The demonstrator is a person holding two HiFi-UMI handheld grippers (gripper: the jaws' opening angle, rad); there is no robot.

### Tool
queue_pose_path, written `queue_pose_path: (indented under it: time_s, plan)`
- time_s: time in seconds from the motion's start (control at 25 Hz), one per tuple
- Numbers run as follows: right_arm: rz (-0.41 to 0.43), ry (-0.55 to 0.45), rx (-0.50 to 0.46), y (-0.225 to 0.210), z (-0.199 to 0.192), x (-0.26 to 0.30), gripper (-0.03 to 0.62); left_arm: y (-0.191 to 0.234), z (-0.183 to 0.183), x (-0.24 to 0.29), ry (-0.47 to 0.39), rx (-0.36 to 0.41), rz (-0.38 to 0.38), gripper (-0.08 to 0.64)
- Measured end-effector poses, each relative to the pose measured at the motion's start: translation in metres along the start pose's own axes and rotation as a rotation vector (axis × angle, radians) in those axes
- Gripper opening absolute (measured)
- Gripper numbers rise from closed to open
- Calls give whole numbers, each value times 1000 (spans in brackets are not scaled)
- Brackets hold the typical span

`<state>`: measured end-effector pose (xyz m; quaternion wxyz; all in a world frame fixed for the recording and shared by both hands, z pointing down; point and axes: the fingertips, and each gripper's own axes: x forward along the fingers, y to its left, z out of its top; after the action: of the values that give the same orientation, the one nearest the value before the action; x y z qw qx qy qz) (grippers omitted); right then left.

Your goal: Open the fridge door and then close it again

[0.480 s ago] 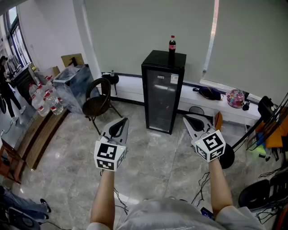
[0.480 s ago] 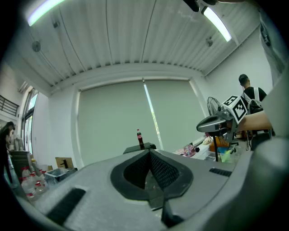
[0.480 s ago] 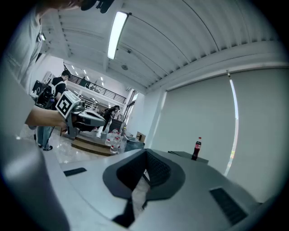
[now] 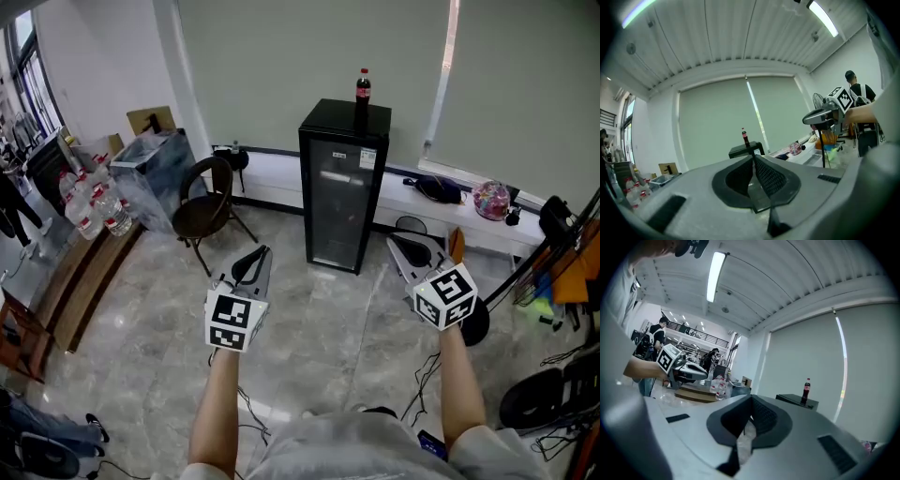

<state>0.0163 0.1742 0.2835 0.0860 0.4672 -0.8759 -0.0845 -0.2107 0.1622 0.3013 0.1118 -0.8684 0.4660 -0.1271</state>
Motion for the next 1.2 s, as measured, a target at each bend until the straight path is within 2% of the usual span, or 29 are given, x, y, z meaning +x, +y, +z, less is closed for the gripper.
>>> queue_pose_path:
  time_s: [0.24,0.32,0.52,0.72,0.96,1.2]
  plan:
    - [-54,-24,-52,15,1,0,0,9,-17,-15,5,-14,-49,20]
    - [-54,-11,-54,20,-1,1,89,12,-24,-16,15,-24,-61,102]
    - [-31,0,-57,20,-2,11,135,20,-32,-9,23,-31,-65,158]
    - [-26,26,-68,11,-12,33,155,30,-41,6,39,-43,-67,160]
    - [-10,26,-59,-28,-38,76,160,38,-62,54,77,-51,-74,160]
    - [-6,33,-71,-103,-52,135,169,59,-65,139,92,-87,-53,160]
